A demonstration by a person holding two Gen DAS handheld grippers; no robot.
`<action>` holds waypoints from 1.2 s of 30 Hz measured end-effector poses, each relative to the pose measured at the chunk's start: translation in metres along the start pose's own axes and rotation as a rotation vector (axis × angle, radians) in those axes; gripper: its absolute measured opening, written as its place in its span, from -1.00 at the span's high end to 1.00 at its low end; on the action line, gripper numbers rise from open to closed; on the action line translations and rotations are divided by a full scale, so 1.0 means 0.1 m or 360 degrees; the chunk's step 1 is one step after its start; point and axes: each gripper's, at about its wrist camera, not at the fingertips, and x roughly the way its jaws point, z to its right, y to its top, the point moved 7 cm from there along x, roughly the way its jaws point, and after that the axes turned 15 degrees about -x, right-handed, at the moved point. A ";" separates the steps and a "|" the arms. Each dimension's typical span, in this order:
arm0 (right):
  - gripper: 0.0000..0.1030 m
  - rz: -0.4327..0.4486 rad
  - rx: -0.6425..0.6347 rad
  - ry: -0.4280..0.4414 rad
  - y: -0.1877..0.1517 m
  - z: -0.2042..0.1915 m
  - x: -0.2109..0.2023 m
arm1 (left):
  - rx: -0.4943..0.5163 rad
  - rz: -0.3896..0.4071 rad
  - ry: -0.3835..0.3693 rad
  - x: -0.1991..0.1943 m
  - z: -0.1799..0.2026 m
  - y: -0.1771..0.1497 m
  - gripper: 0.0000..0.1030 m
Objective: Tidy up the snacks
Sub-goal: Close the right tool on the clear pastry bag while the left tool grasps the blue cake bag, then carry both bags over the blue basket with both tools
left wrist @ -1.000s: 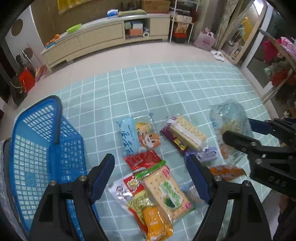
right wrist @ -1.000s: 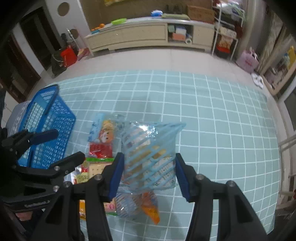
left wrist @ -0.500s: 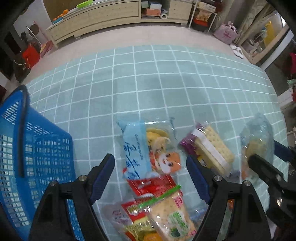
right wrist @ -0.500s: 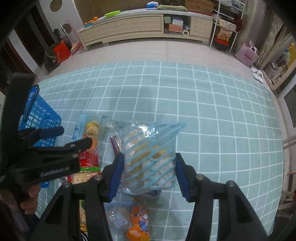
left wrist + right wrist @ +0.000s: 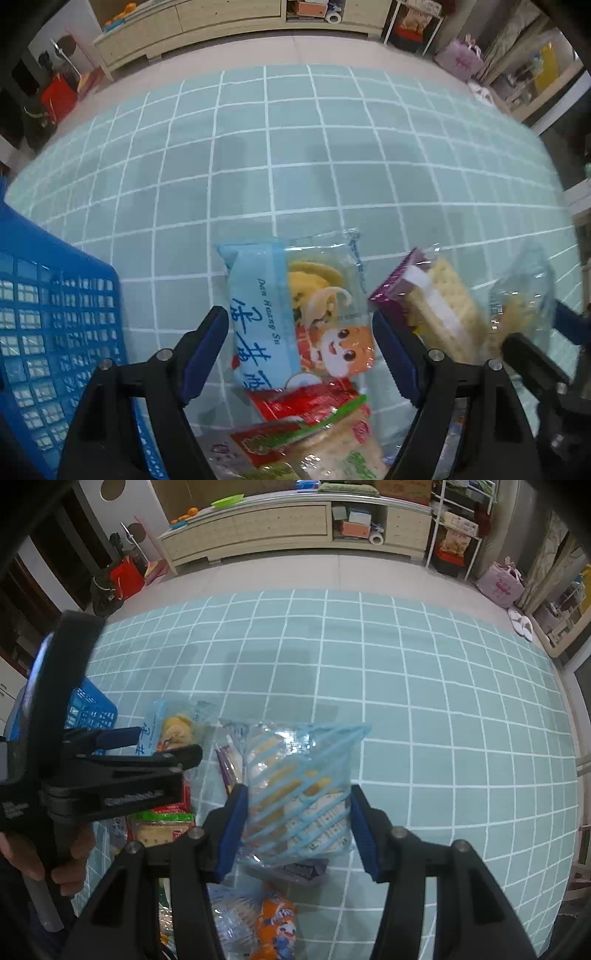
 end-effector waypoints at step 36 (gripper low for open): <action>-0.14 0.0100 0.0049 -0.0099 -0.07 -0.52 -0.90 | 0.0127 0.0197 -0.0245 -1.34 -0.32 -0.65 -0.24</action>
